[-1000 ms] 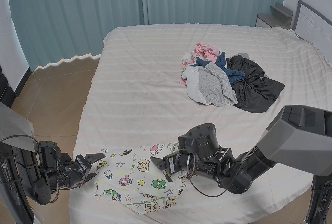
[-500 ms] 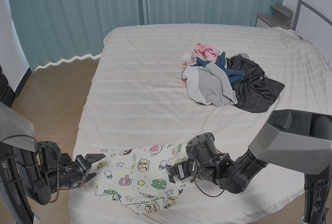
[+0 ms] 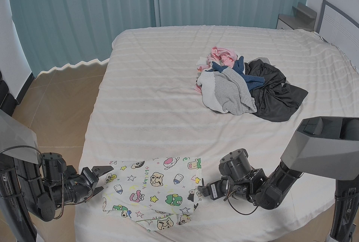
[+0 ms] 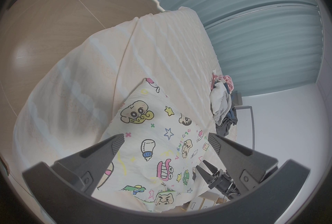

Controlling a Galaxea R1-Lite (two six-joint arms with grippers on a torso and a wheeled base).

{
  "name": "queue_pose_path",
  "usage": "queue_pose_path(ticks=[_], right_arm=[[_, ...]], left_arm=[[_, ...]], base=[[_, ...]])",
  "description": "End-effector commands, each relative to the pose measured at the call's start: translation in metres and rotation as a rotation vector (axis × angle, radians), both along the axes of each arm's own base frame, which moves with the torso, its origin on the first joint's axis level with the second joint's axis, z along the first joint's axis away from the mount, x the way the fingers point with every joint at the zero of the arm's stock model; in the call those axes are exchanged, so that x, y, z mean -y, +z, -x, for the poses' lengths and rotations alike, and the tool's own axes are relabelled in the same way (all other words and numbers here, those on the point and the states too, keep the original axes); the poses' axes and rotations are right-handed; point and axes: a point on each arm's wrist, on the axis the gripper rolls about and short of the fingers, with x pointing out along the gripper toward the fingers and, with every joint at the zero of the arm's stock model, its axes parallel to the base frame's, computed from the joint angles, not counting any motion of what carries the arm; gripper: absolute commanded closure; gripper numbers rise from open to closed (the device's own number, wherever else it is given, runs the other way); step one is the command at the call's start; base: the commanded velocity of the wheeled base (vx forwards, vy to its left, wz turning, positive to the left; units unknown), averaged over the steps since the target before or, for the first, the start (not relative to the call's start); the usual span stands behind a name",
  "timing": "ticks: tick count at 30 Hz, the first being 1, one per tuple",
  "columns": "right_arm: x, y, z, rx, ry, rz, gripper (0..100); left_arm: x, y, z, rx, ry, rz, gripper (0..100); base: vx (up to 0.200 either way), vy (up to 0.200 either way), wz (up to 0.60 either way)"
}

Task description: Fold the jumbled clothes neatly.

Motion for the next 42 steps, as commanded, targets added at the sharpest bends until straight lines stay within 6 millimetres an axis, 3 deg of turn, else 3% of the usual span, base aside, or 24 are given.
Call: queue_pose_path(ticks=[1, 6, 11, 18, 22, 25, 32, 42], right_arm=[[0.008, 0.002, -0.006, -0.001, -0.033, -0.021, 0], [0.007, 0.021, -0.006, -0.018, -0.055, -0.175, 0], [-0.002, 0.045, 0.008, -0.144, -0.025, -0.422, 0], [-0.007, 0.02, 0.014, -0.241, -0.035, -0.41, 0], [-0.014, 0.011, 0.017, -0.262, -0.019, -0.394, 0], [-0.018, -0.001, 0.018, -0.268, -0.013, -0.378, 0], [-0.021, -0.007, 0.014, -0.245, -0.012, -0.402, 0], [-0.016, -0.019, 0.009, -0.256, -0.038, -0.388, 0]], left_arm=[[0.0, -0.001, 0.0, -0.001, 0.003, -0.001, 0], [-0.001, 0.001, -0.002, 0.02, 0.024, -0.017, 0], [-0.002, 0.006, -0.003, 0.076, 0.036, -0.053, 0], [-0.011, -0.016, -0.011, 0.086, 0.01, -0.365, 0], [-0.021, -0.025, -0.013, 0.053, -0.012, -0.445, 0], [-0.024, -0.028, -0.02, 0.032, -0.05, -0.41, 0], [-0.038, -0.023, -0.032, 0.023, -0.153, -0.255, 0], [-0.042, -0.028, -0.054, 0.072, -0.192, -0.217, 0]], base=[[0.0, 0.0, 0.0], [0.0, 0.0, 0.0], [0.0, 0.0, 0.0], [0.0, 0.0, 0.0], [0.0, 0.0, 0.0], [0.0, 0.0, 0.0], [0.0, 0.0, 0.0], [0.0, 0.0, 0.0]])
